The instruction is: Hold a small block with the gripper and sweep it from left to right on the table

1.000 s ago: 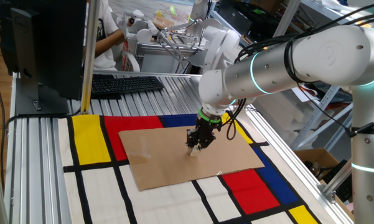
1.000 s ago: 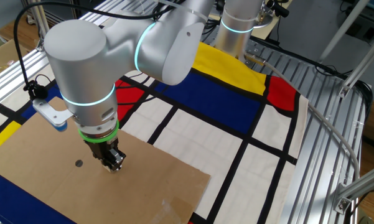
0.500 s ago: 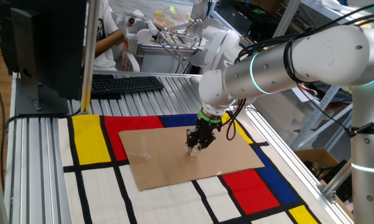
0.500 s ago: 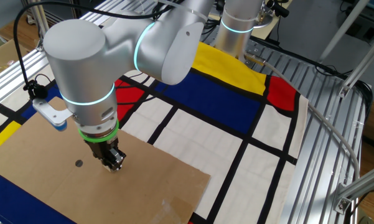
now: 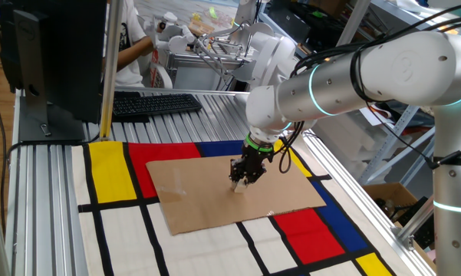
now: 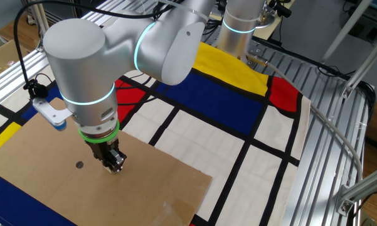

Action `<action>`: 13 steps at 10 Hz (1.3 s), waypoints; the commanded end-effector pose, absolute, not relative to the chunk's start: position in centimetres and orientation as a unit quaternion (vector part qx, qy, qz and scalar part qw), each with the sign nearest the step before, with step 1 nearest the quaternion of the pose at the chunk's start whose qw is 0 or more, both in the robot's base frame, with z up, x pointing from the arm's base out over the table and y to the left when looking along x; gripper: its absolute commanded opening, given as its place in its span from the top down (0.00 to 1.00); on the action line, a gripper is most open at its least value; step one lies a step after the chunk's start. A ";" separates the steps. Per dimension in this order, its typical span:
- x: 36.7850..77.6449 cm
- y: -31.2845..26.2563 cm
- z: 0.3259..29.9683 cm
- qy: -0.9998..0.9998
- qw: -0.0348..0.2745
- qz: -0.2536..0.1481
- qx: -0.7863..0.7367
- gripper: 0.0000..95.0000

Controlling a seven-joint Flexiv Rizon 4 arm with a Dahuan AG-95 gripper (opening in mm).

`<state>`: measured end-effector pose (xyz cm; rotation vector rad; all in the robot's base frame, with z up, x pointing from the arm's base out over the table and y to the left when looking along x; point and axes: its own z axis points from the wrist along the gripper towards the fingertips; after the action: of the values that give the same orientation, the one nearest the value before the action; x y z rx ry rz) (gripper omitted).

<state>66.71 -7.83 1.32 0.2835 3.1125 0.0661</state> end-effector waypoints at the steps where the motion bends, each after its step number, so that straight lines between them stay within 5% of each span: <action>1: 66.7 -7.8 1.3 0.996 0.007 0.021 0.091 1.00; 13: 66.7 -7.8 1.3 0.996 0.007 0.013 0.090 1.00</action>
<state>66.86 -7.82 1.24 0.2821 3.1119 0.0340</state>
